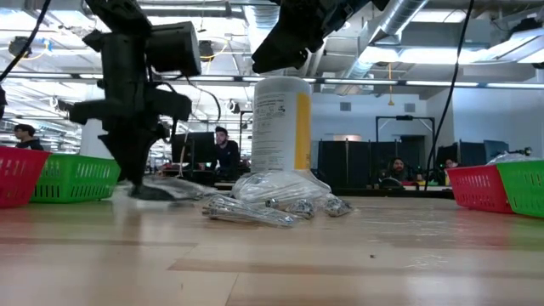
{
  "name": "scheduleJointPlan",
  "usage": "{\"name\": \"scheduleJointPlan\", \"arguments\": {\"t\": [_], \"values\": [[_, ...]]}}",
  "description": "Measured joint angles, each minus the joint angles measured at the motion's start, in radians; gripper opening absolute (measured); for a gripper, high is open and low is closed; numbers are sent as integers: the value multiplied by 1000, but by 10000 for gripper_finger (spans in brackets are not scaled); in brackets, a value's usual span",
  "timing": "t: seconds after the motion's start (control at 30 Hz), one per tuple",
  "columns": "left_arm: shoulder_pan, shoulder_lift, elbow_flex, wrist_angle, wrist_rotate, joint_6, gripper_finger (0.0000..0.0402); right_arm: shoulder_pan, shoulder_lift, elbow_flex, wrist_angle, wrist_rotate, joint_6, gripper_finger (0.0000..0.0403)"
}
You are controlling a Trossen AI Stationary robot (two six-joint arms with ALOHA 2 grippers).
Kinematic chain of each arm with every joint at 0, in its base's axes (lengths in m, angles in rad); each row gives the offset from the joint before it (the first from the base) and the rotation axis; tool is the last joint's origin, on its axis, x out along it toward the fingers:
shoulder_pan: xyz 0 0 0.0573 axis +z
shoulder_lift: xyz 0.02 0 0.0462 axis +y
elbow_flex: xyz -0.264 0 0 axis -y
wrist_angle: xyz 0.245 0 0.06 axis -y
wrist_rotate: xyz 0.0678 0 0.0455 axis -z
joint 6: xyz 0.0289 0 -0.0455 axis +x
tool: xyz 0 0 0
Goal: Pick & Place Travel size toiletries
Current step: Put the hairbrush into the right red bin
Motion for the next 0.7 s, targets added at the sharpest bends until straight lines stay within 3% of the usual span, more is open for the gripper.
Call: {"name": "scheduleJointPlan", "arguments": {"t": [0.27, 0.53, 0.7], "values": [[-115, -69, 97, -12, -116, -12, 0, 0, 0, 0, 1, 0, 0, 159], [-219, -70, 181, -42, -336, 20, 0, 0, 0, 0, 7, 0, 24, 159], [-246, -70, 202, -43, -422, 23, 0, -3, 0, 0, 7, 0, 45, 159]]}}
